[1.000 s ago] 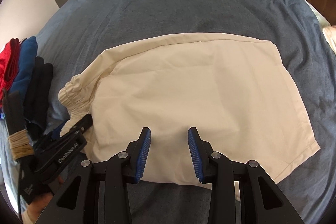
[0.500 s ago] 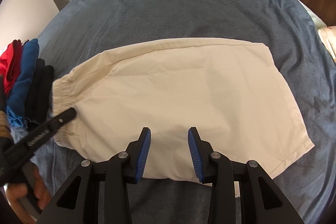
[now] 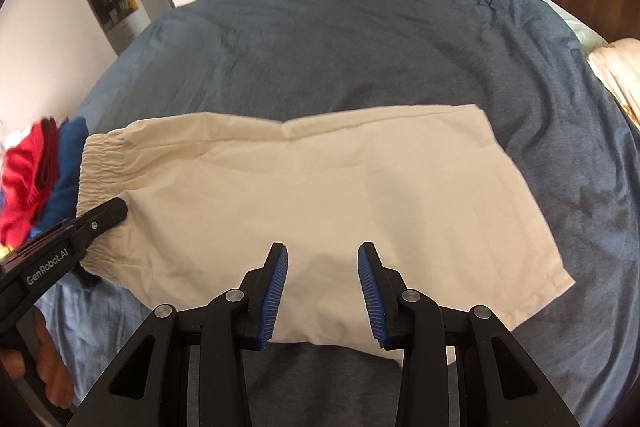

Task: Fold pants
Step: 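Grasp the waistband with the left tool and lift it toward the leg hems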

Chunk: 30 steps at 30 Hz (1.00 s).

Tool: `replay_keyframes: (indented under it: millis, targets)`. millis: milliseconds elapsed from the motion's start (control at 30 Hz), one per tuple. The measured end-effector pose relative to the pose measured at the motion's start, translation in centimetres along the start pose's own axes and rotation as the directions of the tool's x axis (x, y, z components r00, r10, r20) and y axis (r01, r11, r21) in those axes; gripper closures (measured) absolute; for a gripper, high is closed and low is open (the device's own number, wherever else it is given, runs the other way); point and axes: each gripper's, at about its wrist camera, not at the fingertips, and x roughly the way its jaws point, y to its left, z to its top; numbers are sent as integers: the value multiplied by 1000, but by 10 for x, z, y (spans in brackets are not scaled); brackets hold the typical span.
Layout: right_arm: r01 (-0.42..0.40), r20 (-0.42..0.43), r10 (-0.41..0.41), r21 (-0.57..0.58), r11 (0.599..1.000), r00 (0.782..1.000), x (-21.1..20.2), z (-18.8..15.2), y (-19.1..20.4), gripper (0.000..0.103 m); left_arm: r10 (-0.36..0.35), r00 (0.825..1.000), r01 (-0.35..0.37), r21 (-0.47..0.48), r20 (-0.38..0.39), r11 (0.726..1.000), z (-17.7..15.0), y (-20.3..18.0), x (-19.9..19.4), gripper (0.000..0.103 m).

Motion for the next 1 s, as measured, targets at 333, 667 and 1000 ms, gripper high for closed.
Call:
replay_keyframes:
  millis: [333,667,1000]
  targets:
    - [-65,67,62,39,997,996,-32,12,-39,66,-67,998,66,66,14,996,21,-78,-14,85]
    - [-74,83,67,81,994,994,-38,16,-107,66,-114,993,117,112,-34,987,20,-164,14,85]
    - [-51,71,40,153,987,997,-25,10,-173,66,-121,988,134,137,-97,981,16,-232,58,85]
